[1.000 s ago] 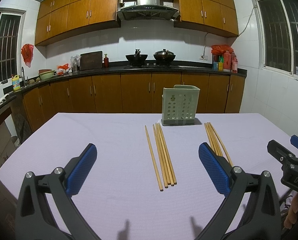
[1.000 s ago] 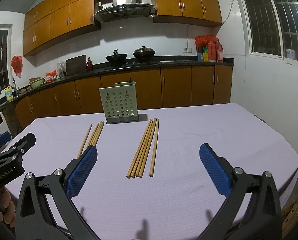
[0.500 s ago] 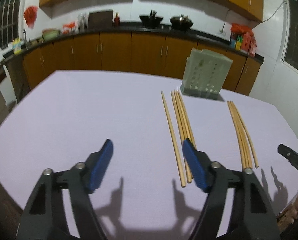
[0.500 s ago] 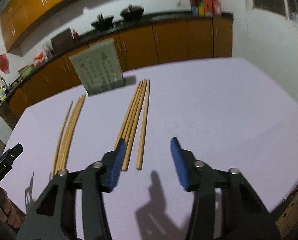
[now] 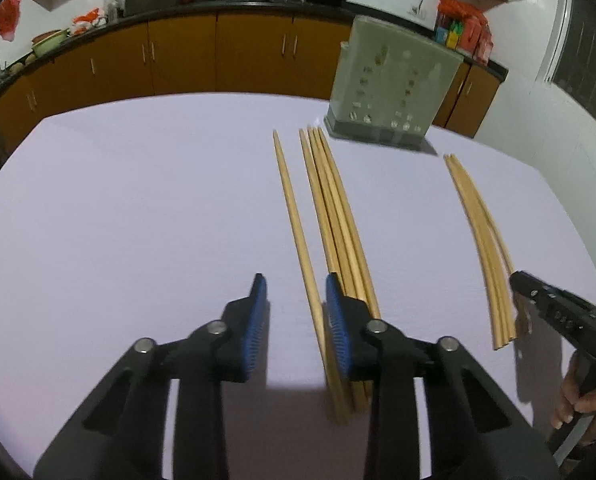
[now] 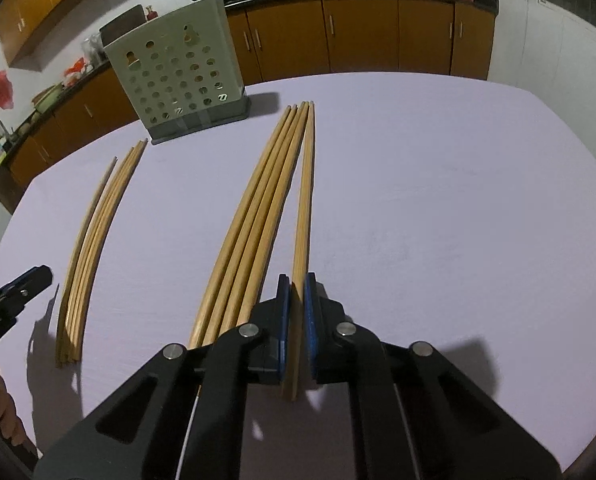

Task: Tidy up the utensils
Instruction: 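Close the left tool on one wooden chopstick while the right tool grasps another, then lift both held chopsticks upright and carry them above the green utensil holder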

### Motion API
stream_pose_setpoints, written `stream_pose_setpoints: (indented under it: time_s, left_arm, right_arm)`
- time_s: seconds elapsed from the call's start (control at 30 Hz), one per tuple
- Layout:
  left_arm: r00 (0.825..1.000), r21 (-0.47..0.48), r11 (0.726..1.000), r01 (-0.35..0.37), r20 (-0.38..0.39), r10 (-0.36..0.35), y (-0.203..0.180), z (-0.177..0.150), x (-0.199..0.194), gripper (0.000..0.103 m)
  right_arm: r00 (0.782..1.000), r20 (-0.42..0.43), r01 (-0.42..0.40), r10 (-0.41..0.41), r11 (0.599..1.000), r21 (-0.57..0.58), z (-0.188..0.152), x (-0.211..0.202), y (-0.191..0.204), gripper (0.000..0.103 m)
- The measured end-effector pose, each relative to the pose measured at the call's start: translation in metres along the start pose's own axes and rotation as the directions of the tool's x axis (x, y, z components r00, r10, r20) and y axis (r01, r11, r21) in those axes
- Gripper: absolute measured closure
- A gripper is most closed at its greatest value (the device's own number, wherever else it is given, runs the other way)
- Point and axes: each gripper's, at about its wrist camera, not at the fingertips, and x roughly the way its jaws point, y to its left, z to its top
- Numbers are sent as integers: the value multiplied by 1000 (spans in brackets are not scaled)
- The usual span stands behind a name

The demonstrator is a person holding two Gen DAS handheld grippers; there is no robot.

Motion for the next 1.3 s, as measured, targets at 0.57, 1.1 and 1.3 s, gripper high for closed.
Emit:
stream_pose_setpoints:
  time_s: [0.57, 1.1, 1.3]
  left_arm:
    - [999, 7, 999, -49, -22, 49, 13, 17, 26, 95]
    - [999, -25, 998, -52, 10, 52, 37, 13, 17, 94]
    - [997, 15, 997, -74, 9, 74, 32, 9, 16, 95]
  right_arm:
    - [999, 30, 21, -21, 1000, 18, 11, 5, -16, 95]
    - [997, 47, 59, -60, 998, 12, 10, 1, -32, 95]
    - [996, 59, 64, -64, 998, -2, 7, -4, -31, 95]
